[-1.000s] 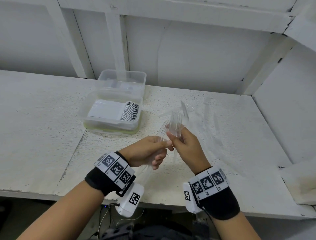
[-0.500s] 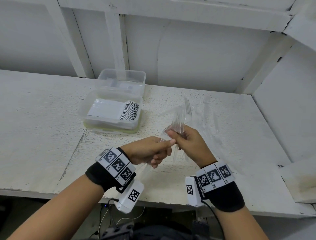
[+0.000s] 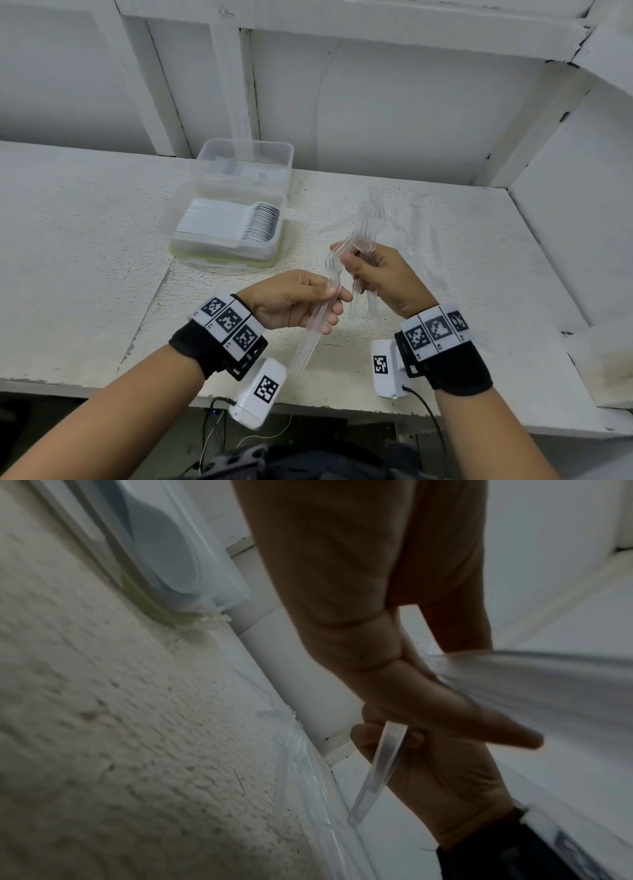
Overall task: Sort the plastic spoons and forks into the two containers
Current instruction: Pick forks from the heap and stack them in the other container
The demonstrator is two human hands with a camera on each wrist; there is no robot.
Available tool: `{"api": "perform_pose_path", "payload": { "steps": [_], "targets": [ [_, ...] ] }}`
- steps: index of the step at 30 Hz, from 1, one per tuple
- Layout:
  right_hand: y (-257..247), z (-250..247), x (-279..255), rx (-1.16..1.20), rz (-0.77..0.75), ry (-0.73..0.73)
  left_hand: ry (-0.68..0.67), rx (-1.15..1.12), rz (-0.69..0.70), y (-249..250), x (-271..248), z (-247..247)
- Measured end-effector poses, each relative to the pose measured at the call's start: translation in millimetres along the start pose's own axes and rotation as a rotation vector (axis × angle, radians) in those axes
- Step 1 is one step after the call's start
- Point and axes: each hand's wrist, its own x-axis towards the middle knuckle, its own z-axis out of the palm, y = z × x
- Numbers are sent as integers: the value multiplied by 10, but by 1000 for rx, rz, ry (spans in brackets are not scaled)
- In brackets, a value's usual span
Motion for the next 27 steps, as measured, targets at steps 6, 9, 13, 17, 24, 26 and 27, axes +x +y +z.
{"api": "perform_pose_path", "payload": {
  "steps": [6, 9, 13, 17, 24, 26, 27],
  "targets": [
    [48, 52, 6, 48, 157, 201, 339, -51, 117, -1, 5, 72],
    [68, 47, -35, 34, 200, 202, 496, -38, 198, -22, 24, 33],
    [61, 108, -76, 10, 193, 173, 598, -12, 235, -58, 60, 20],
    [58, 130, -92, 110, 155, 188, 607, -28, 234, -50, 79, 29],
    [122, 117, -126, 147, 93, 258, 558, -22, 189, -38, 53, 53],
    [135, 140, -129, 137, 76, 256, 518, 13, 160, -45, 51, 76],
    [141, 152, -129, 128, 70, 251, 505, 30, 151, -50, 54, 83]
  ]
}}
